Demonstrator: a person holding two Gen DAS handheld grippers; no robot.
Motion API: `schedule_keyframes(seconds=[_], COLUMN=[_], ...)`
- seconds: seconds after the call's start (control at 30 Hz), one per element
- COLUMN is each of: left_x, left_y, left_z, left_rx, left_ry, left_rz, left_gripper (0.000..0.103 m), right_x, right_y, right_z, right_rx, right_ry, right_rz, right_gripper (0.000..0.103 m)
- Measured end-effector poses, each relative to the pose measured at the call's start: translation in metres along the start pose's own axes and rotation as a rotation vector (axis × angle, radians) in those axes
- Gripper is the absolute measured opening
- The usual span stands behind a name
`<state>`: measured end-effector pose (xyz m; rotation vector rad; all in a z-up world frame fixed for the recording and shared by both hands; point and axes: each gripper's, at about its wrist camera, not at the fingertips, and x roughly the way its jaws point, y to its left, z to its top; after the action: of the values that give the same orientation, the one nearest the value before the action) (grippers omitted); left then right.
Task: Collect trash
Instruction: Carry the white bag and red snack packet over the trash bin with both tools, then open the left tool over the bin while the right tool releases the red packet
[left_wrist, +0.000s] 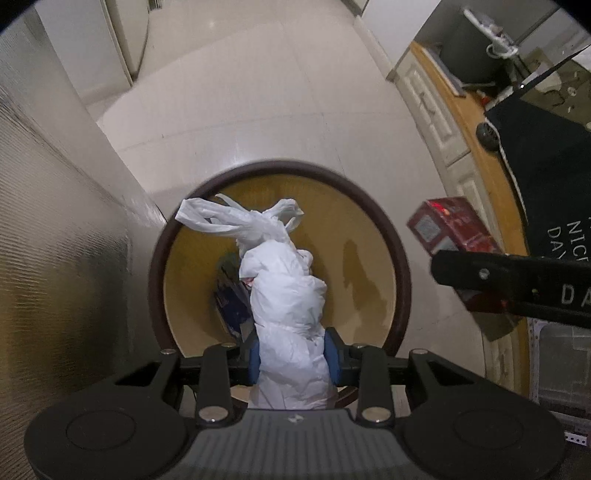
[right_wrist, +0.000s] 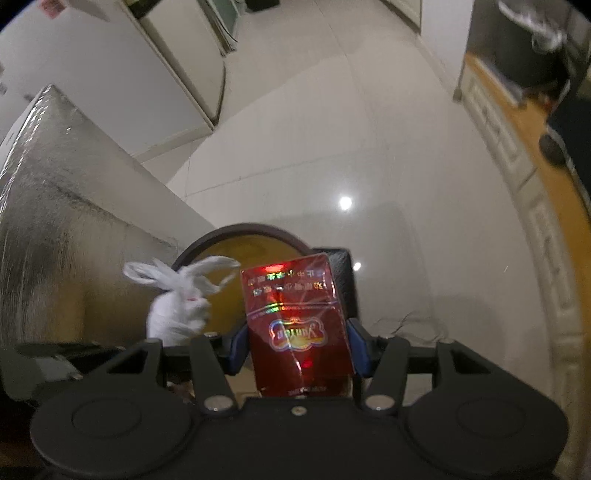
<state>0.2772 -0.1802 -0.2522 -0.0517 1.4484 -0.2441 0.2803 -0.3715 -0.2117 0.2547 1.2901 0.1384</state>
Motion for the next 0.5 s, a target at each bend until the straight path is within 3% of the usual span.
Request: schedule_keyframes(seconds=[0.27, 0.5], left_x=[0.035, 0.051], left_y=[0.011, 0.019], left_z=[0.002, 0.005], left_rx=[-0.022, -0.032], left_ry=[0.043, 0.044], left_rz=[0.007, 0.013], left_gripper=[0.036, 0.036], right_x=[0.054, 0.092], right_y=[0.000, 0.002], right_z=[0.002, -0.002], right_rx=[0.134, 0.195], right_ry=[0.102, 0.162], right_rz=[0.063, 0.054], right_gripper=[0.056, 0.056])
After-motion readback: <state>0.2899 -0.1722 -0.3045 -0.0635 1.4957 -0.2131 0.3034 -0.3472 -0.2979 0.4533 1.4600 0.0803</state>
